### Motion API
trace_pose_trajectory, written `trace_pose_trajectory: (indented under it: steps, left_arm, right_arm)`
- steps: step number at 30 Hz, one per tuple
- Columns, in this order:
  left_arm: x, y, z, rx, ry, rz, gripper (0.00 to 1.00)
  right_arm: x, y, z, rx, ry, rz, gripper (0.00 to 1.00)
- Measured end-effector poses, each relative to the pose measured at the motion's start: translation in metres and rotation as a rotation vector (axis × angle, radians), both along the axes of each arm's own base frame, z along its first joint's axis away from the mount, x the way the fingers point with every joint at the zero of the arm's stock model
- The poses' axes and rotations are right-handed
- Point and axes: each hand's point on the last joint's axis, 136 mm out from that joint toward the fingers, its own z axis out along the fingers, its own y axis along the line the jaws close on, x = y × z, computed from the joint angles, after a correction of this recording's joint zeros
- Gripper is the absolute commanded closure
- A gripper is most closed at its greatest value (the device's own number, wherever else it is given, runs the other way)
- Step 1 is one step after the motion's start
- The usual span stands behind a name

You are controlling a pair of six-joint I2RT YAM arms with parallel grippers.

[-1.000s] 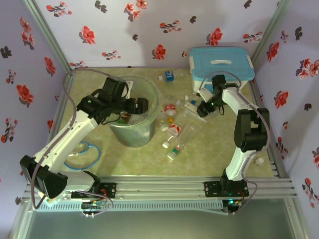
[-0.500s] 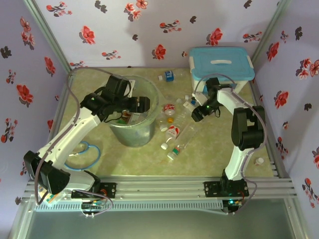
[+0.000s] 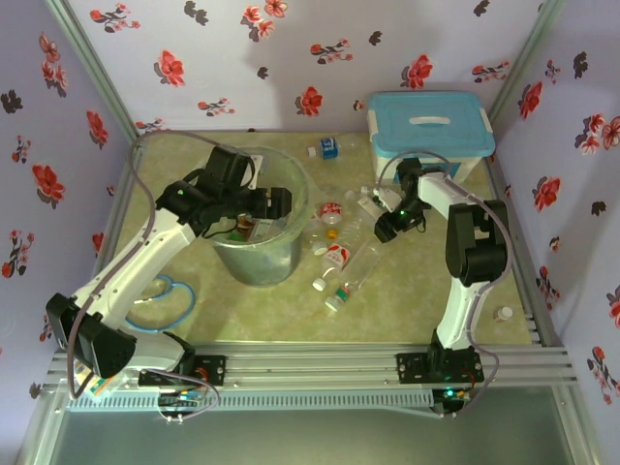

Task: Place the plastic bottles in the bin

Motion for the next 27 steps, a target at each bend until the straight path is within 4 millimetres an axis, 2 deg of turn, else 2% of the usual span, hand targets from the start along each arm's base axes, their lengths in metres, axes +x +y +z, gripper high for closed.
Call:
trace_pose_trajectory:
  steps: [3,5,11,15,17,20,24,27]
  left_arm:
    - [0.000,0.000,0.001,-0.001,-0.001,0.000,0.11]
    - [-0.001,0.000,0.002,-0.003,-0.005,0.000,0.11]
    - [-0.002,0.002,0.016,-0.034,-0.041,0.004,0.10]
    - [-0.004,-0.002,0.031,-0.090,-0.066,0.005,0.06]
    - [-0.006,-0.008,0.046,-0.156,-0.089,-0.014,0.03]
    - [-0.011,-0.021,0.079,-0.291,-0.140,-0.057,0.01]
    - [-0.017,-0.042,0.121,-0.447,-0.198,-0.126,0.00]
    - [-0.022,-0.065,0.144,-0.506,-0.233,-0.202,0.00]
  right_arm:
    - [0.002,0.000,0.012,0.006,-0.029,-0.017,0.44]
    - [0.004,0.001,0.027,0.016,-0.069,-0.026,0.51]
    - [0.006,0.002,0.072,0.047,-0.178,-0.064,0.51]
    - [0.001,0.004,0.101,0.084,-0.254,-0.130,0.50]
    - [-0.004,0.005,0.123,0.112,-0.318,-0.179,0.50]
    - [-0.011,0.014,0.172,0.167,-0.458,-0.236,0.51]
    - [-0.026,0.040,0.246,0.320,-0.658,-0.266,0.52]
    - [-0.037,0.062,0.288,0.457,-0.746,-0.274,0.53]
